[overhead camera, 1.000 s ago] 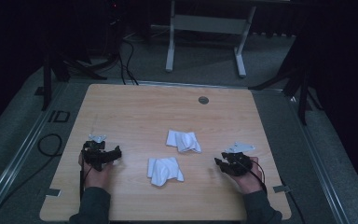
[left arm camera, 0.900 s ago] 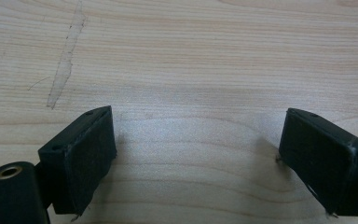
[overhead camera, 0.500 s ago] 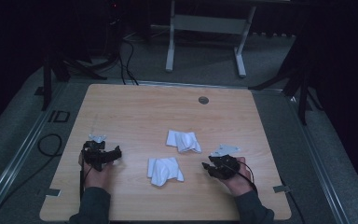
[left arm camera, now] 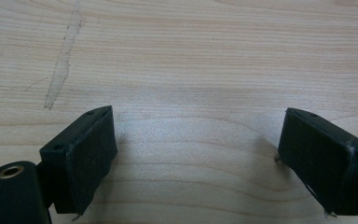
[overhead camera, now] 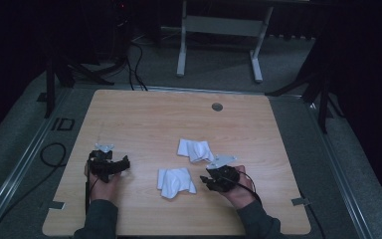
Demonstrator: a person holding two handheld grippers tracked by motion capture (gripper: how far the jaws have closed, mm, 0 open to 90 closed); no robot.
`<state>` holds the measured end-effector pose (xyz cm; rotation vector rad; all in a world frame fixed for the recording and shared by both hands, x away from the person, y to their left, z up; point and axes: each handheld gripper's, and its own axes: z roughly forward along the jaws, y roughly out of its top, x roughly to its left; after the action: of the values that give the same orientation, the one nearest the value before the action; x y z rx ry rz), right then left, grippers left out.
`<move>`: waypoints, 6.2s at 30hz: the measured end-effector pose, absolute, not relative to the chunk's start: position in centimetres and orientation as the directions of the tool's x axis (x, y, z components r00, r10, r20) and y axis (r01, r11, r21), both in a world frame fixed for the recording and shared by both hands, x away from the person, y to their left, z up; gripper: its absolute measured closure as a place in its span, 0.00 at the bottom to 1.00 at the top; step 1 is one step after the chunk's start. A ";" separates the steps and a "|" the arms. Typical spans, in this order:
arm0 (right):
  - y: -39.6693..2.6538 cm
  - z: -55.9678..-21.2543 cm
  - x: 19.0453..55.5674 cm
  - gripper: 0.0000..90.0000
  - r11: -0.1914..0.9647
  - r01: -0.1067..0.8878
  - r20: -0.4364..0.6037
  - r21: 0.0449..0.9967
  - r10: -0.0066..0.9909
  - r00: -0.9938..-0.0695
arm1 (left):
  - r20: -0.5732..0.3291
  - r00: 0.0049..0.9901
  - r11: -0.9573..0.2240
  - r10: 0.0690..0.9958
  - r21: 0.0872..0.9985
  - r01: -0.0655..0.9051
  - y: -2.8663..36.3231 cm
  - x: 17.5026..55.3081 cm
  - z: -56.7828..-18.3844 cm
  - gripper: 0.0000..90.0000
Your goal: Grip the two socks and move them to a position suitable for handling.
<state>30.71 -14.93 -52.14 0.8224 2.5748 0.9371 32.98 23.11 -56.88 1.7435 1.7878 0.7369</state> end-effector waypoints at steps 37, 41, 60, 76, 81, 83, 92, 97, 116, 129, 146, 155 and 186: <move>-6.6 -53.6 30.5 0.96 0.666 0.420 0.038 0.616 0.507 -0.861 | 0.002 -0.009 0.005 1.000 0.703 0.711 23.0 32.9 -56.9 0.12; -7.0 -52.7 30.1 0.97 0.645 0.408 0.036 0.646 0.508 -0.861 | 0.003 -0.009 0.005 1.000 0.703 0.711 23.0 32.9 -56.9 0.12; -11.8 -47.6 30.1 0.97 0.570 0.398 0.017 0.719 0.558 -0.830 | 0.001 -0.010 0.006 1.000 0.705 0.709 22.9 32.9 -56.9 0.12; -16.3 -47.2 30.8 0.97 0.563 0.443 -0.003 0.698 0.621 -0.784 | 0.001 -0.010 0.006 1.000 0.705 0.709 22.9 32.9 -56.9 0.12; -17.5 -47.0 30.6 0.96 0.556 0.448 -0.009 0.700 0.634 -0.773 | 0.001 -0.010 0.007 1.000 0.705 0.709 22.9 32.9 -56.9 0.12; -17.9 -46.9 30.5 0.96 0.555 0.450 -0.012 0.700 0.638 -0.770 | 0.001 -0.011 0.007 1.000 0.705 0.709 22.9 32.9 -56.9 0.13; -19.7 -47.6 31.2 0.96 0.564 0.482 -0.038 0.671 0.675 -0.737 | 0.001 -0.011 0.007 1.000 0.706 0.709 22.9 32.9 -56.9 0.13; -20.3 -47.4 31.0 0.97 0.558 0.489 -0.029 0.671 0.678 -0.734 | 0.001 -0.012 0.008 1.000 0.705 0.709 22.9 32.9 -56.9 0.13; -19.9 -48.2 32.3 0.87 0.574 0.491 -0.055 0.655 0.685 -0.727 | 0.000 -0.008 0.006 1.000 0.707 0.708 22.9 32.9 -56.9 0.13; -18.6 -49.5 34.2 0.87 0.555 0.511 -0.044 0.656 0.704 -0.709 | 0.000 -0.008 0.005 1.000 0.706 0.708 22.9 32.9 -56.9 0.13; -16.3 -49.8 36.8 0.85 0.550 0.515 -0.042 0.657 0.710 -0.703 | 0.000 -0.008 0.006 1.000 0.706 0.708 22.9 32.9 -56.9 0.13; -14.8 -50.3 38.5 0.84 0.554 0.528 -0.048 0.643 0.718 -0.695 | -0.001 -0.010 0.008 1.000 0.707 0.707 22.9 32.9 -56.9 0.13; -12.7 -52.9 41.4 0.97 0.522 0.638 0.035 0.567 0.758 -0.652 | 0.000 -0.008 0.005 1.000 0.706 0.709 22.9 32.9 -56.9 0.13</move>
<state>41.42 -12.69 -52.86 1.1858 2.5461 0.8142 32.91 22.87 -56.88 1.7558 1.7690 0.7308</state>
